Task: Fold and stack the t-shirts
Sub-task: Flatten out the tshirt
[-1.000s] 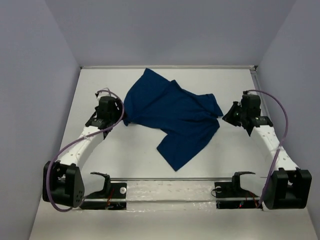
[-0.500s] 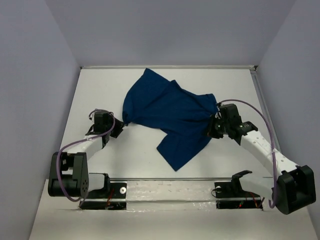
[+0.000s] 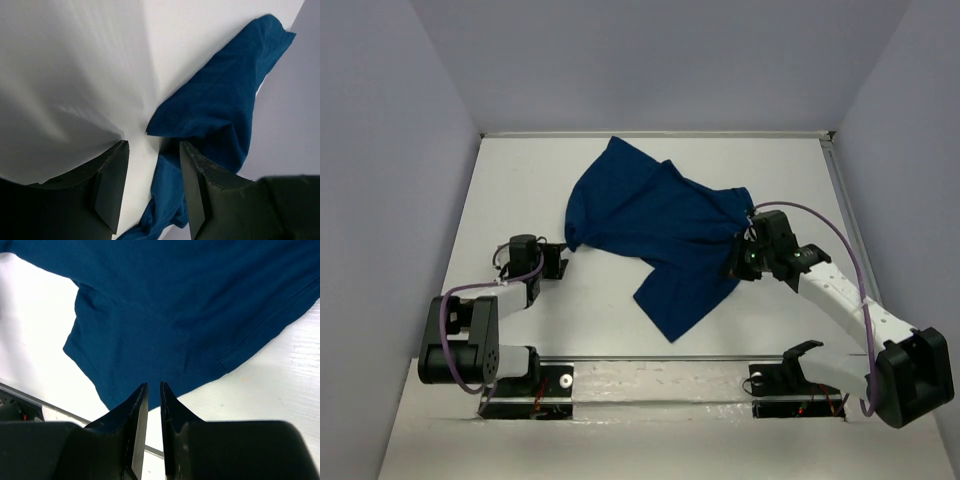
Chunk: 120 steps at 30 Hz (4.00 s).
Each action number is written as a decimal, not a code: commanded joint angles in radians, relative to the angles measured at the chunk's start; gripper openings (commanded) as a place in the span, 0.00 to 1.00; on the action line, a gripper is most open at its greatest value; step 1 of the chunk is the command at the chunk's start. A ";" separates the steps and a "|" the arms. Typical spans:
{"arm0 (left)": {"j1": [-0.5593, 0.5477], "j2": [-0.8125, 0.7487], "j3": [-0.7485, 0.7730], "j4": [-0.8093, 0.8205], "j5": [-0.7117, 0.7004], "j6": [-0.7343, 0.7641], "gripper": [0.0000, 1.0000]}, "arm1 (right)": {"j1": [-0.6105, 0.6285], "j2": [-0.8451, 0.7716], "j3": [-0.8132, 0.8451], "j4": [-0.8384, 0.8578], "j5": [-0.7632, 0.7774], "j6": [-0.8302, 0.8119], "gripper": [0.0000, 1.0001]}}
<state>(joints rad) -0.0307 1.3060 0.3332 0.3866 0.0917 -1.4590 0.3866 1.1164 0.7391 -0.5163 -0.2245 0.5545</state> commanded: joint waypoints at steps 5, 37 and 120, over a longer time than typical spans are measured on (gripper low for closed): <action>0.005 0.102 0.000 0.124 -0.010 -0.175 0.45 | 0.008 -0.036 -0.030 0.002 0.007 0.013 0.29; 0.173 0.049 0.199 0.028 -0.007 0.144 0.00 | 0.043 0.094 -0.078 -0.036 0.292 0.147 0.74; -0.023 -0.066 0.481 -0.374 -0.305 0.770 0.00 | 0.069 -0.158 -0.122 -0.257 0.169 0.341 0.74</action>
<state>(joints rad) -0.0586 1.3224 0.7952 0.0803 -0.1257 -0.9001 0.3481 0.9859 0.6250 -0.6762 -0.0956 0.6994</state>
